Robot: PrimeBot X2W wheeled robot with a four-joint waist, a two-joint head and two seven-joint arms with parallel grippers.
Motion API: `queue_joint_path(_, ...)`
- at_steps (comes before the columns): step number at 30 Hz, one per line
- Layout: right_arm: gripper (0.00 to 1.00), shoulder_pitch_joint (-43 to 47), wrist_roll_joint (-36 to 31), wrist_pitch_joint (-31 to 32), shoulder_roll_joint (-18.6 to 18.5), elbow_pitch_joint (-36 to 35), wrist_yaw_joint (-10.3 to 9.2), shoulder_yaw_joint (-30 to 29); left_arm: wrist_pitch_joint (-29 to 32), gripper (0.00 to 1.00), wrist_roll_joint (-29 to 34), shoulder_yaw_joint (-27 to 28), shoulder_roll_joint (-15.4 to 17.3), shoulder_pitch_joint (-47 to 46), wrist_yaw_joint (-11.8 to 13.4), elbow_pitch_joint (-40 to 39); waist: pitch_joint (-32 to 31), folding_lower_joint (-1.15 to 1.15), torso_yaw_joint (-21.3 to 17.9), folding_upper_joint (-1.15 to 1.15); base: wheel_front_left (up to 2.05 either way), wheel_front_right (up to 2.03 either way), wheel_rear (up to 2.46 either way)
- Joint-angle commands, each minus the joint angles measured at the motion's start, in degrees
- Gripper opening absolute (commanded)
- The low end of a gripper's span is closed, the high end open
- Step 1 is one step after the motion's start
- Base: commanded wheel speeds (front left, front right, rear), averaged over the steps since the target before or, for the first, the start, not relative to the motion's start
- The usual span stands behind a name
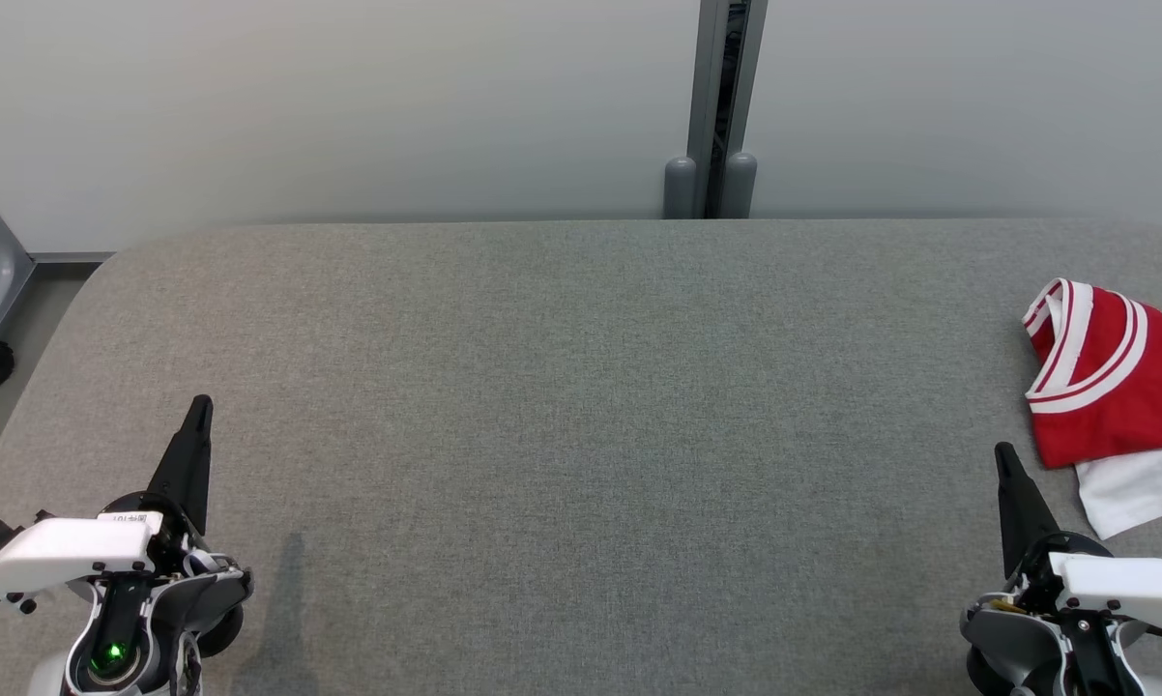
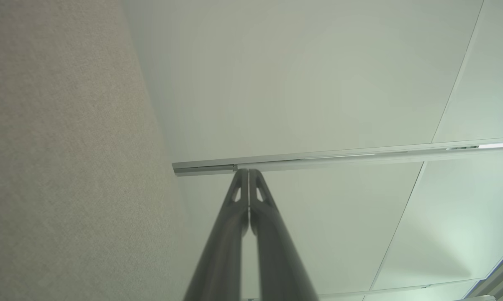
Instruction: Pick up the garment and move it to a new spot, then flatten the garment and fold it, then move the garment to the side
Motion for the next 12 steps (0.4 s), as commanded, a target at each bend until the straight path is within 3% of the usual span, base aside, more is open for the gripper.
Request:
queue_joint_path(1, 0.00, -0.35, 0.09, 0.03, -0.24, 0.15, 0.02, -0.20, 0.17, 0.00, 0.14, 0.21, 0.21, -1.07, -0.23, 0.03, 0.00, 0.00, 0.00, 0.00, 0.00, 0.00, 0.00)
queue_joint_path(12, 0.00, -0.35, 0.09, 0.03, -0.24, 0.15, 0.02, -0.20, 0.19, 0.00, 0.12, 0.23, 0.20, -1.07, -0.23, 0.03, 0.00, 0.00, 0.00, 0.00, 0.00, 0.00, 0.00)
